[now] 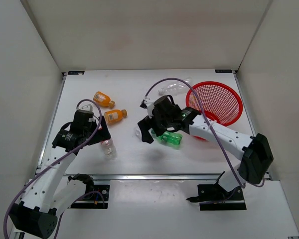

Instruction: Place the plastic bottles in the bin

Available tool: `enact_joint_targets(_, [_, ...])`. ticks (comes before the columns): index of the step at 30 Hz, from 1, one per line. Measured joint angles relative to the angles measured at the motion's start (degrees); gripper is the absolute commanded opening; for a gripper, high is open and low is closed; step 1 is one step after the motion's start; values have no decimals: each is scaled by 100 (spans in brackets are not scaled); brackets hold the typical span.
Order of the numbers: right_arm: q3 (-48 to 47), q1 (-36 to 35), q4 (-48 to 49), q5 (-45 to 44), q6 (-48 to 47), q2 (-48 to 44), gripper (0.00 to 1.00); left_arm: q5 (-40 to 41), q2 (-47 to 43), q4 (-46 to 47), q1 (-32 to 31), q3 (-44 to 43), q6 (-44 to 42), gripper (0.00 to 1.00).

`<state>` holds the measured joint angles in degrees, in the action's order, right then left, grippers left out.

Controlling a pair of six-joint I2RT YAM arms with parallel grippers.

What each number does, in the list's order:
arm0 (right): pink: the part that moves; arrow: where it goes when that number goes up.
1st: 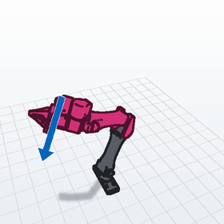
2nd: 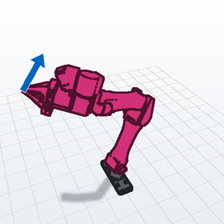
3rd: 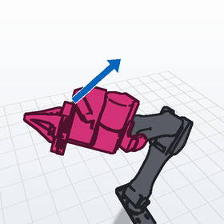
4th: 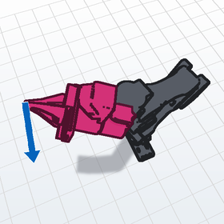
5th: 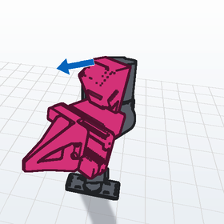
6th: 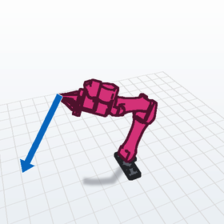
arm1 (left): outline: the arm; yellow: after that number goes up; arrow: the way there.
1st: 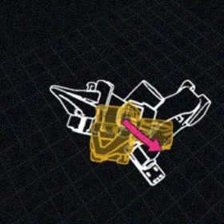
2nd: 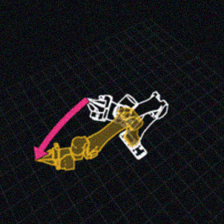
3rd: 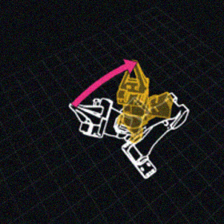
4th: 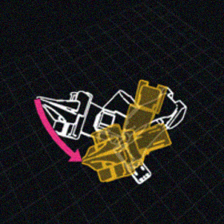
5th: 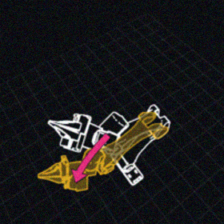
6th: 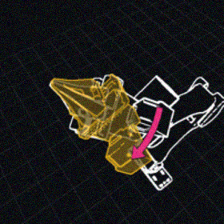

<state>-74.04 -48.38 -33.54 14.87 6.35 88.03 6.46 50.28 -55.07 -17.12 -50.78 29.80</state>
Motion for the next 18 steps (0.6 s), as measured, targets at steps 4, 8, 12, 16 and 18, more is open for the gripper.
enact_joint_targets(4, [459,79,201,-127,-72,-562,99,-4,-127,-46,-35,4,28,98])
enact_joint_targets(8, [1049,402,579,155,-236,-1102,99,39,-142,-173,-125,-4,26,98])
enact_joint_targets(12, [1582,323,789,-232,-579,-1384,100,90,-238,-238,-153,-83,20,99])
enact_joint_targets(16, [1818,129,811,-485,-839,-1316,99,188,-376,-236,-131,-181,7,99])
enact_joint_targets(18, [1818,236,820,-654,-929,-1189,99,249,-389,-236,-131,-223,-2,99])
